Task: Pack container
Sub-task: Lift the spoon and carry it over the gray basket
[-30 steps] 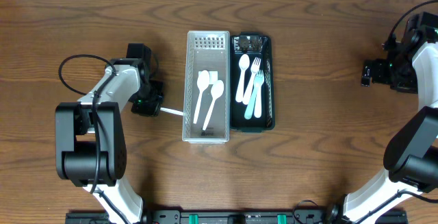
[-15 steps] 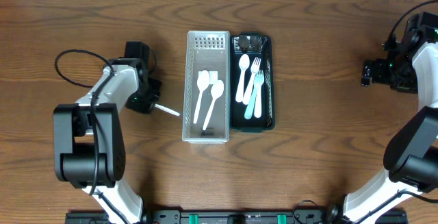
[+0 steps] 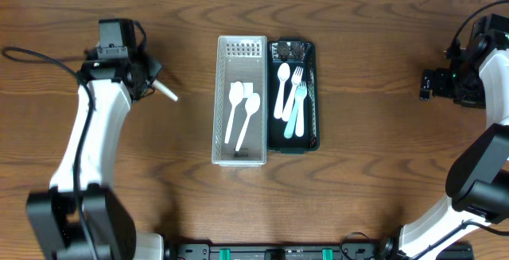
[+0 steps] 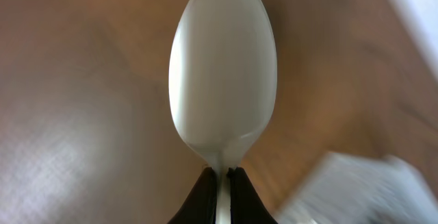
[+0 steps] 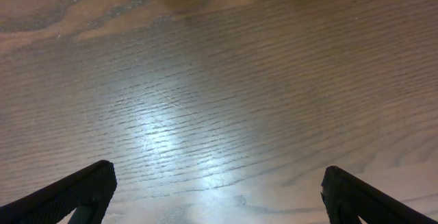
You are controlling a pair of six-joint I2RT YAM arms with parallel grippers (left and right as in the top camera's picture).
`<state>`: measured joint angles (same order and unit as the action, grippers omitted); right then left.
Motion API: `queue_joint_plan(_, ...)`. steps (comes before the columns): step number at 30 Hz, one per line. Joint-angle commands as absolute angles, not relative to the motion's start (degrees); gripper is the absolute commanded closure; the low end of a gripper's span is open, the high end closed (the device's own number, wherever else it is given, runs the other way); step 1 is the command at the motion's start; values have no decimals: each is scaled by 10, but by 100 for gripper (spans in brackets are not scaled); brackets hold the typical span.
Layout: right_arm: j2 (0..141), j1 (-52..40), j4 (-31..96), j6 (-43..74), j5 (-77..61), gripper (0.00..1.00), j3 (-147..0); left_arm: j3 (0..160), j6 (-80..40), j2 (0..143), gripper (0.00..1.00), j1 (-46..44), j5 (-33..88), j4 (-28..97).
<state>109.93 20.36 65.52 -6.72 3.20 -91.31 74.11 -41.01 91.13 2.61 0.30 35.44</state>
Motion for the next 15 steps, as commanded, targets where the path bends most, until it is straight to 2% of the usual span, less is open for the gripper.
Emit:
queue_joint_plan(1, 1098, 206, 655, -74, 30, 1, -913, 757, -281, 857, 94, -30, 39, 345)
queue_joint_plan(9, 1098, 206, 655, -74, 30, 1, -913, 752, -136, 839, 94, -193, 35, 346)
queue_joint_plan(15, 1098, 206, 655, -74, 30, 1, -913, 751, -85, 881, 94, -236, 4, 359)
